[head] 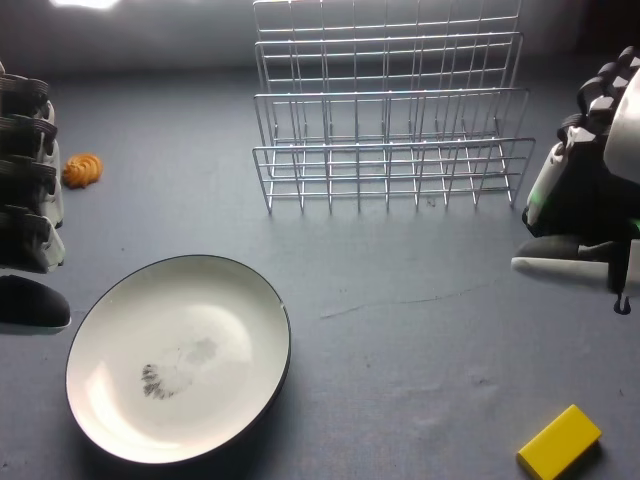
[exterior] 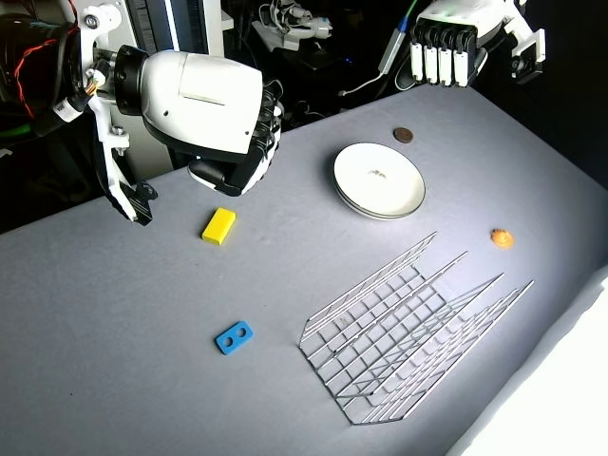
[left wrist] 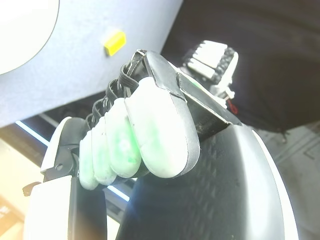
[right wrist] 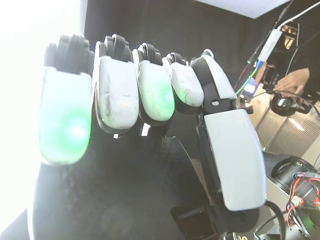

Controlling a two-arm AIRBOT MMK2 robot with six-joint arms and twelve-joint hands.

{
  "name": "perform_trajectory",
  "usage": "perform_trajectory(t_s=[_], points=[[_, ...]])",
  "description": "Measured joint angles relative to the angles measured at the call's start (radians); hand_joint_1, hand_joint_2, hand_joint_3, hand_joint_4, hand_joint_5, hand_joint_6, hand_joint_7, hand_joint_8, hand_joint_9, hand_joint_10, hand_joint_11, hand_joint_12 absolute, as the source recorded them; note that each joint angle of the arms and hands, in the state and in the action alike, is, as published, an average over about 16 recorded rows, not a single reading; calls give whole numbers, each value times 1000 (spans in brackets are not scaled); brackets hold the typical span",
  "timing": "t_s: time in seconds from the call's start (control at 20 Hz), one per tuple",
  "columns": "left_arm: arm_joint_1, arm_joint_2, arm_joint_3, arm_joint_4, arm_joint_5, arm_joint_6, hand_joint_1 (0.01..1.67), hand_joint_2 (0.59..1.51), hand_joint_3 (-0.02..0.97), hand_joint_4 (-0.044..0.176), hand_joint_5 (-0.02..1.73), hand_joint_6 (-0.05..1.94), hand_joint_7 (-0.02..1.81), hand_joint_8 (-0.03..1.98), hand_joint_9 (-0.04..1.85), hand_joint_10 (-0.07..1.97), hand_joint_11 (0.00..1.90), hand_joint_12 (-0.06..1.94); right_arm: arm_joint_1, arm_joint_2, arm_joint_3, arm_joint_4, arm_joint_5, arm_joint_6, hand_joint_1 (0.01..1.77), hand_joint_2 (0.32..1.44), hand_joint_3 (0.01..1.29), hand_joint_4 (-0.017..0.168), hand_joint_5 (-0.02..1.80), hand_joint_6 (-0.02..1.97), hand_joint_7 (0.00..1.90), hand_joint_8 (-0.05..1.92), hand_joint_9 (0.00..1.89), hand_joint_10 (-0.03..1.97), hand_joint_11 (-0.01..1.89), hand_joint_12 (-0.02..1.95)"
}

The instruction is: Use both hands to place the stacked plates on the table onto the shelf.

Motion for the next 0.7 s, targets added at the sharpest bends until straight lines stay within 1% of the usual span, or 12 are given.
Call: perform_trajectory(t_s=[0.05,0.15,0.3,0.4,0.45,0.55,0.6,0.65,0.7], points=[[0,0,0,0,0,0,187,1062,41,8,682,710,693,699,747,688,851,720,0,0,0,2,0,-1,239,1132,34,15,623,852,738,814,774,844,930,795],[0,0,0,1,-1,0,154,1052,39,8,557,574,563,563,605,558,690,581,0,-2,0,8,1,-2,204,1126,32,12,507,695,599,664,627,687,753,645],[0,0,0,3,-2,0,123,1043,38,7,441,446,443,435,473,435,539,449,0,-5,0,14,4,-4,201,1115,30,8,398,544,469,519,489,535,588,499],[0,0,1,3,-3,0,109,1039,37,7,389,389,389,377,414,379,471,389,0,-6,0,16,6,-5,262,1095,29,7,349,476,411,454,428,467,514,433],[0,0,1,4,-4,0,87,1031,38,6,326,316,323,305,346,307,398,315,0,-7,0,18,7,-5,296,1078,29,5,296,401,350,380,365,392,442,359],[0,-1,1,5,-6,0,24,1008,35,3,142,97,130,86,145,89,184,91,0,-9,0,23,10,-6,374,1042,27,0,136,177,170,159,177,166,233,135],[0,-1,2,6,-7,0,16,1009,29,4,86,35,74,25,82,28,112,24,0,-10,0,25,11,-5,433,1033,24,0,79,94,102,78,106,82,153,59],[0,-1,2,5,-8,0,15,1010,29,5,53,7,41,-1,41,3,61,-3,0,-10,0,28,13,-4,500,1024,22,1,40,38,52,26,53,26,89,21],[0,-1,2,5,-9,-1,15,1011,31,5,39,4,28,-4,21,2,30,-6,0,-11,0,31,14,-3,571,1014,23,2,21,20,26,10,24,8,46,26]])
